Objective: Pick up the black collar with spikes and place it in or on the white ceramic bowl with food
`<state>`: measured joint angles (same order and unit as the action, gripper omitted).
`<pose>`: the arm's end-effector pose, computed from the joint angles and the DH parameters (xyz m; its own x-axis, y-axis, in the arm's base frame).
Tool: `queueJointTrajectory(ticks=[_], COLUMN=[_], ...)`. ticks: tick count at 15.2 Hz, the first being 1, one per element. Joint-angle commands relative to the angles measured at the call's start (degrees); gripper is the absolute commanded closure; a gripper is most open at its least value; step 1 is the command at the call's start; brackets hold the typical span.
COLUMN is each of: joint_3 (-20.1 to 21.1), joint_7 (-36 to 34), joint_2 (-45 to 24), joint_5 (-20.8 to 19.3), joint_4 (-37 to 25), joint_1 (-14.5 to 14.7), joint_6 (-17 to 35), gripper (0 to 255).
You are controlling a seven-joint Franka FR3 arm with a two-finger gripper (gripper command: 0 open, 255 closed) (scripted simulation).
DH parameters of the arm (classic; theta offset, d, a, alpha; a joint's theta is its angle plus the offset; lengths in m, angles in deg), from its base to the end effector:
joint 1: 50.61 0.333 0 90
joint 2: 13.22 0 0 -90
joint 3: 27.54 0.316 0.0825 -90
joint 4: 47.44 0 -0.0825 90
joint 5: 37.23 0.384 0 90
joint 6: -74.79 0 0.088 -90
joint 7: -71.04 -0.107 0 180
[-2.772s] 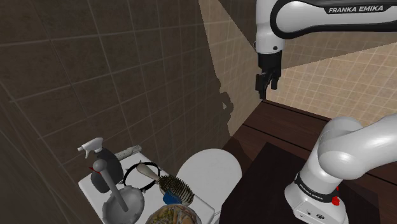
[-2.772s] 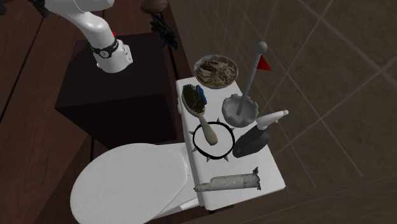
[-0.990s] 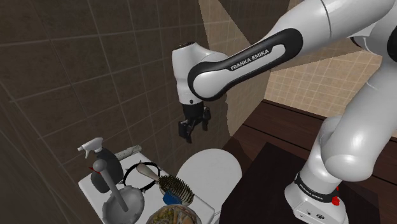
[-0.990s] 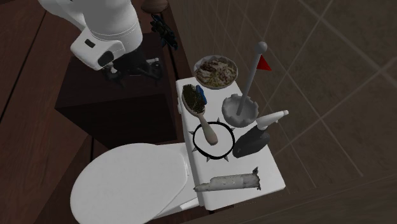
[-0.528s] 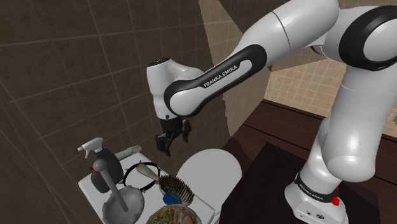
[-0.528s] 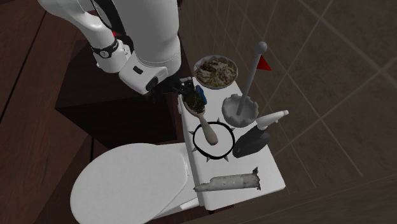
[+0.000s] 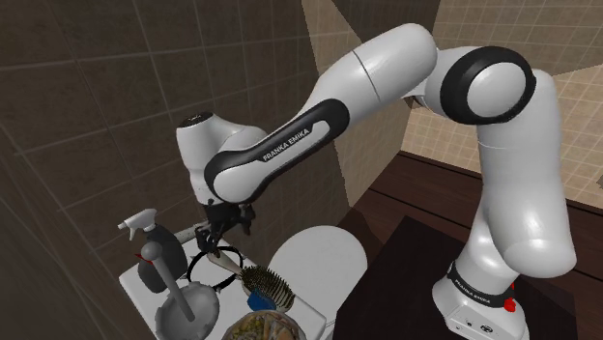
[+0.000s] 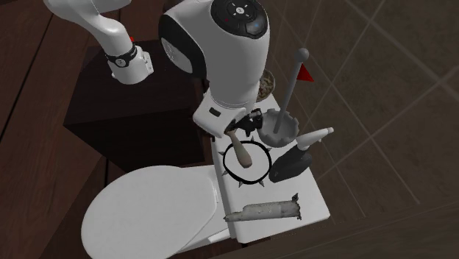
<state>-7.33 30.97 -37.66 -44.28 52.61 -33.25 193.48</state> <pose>0.5275 0.3732 0.3363 0.9967 -0.0049 -0.0806 -0.0037 -0.9999 0.0153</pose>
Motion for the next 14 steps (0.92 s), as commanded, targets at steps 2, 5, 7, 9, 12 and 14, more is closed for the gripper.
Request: queueJointTrajectory(ticks=[2, 5, 7, 9, 12, 14], joint_3=[-0.2, -0.8, -1.3, -1.8, -2.0, -2.1], joint_7=[-2.1, -3.3, -3.9, -4.1, -4.2, -4.3], joint_2=[-6.1, -13.0, -18.0, -23.5, -24.6, -25.2], joint_5=[-1.8, -3.5, -4.4, -5.2, -5.4, -5.5], joint_4=[-7.2, -16.1, -23.1, -31.2, -31.5, -30.9], joint_1=[2.7, 5.6, 7.7, 9.9, 10.2, 10.2], joint_6=[-0.7, -2.3, -3.9, -6.1, -5.2, -4.1], gripper=[0, 0, 0, 0, 0, 0])
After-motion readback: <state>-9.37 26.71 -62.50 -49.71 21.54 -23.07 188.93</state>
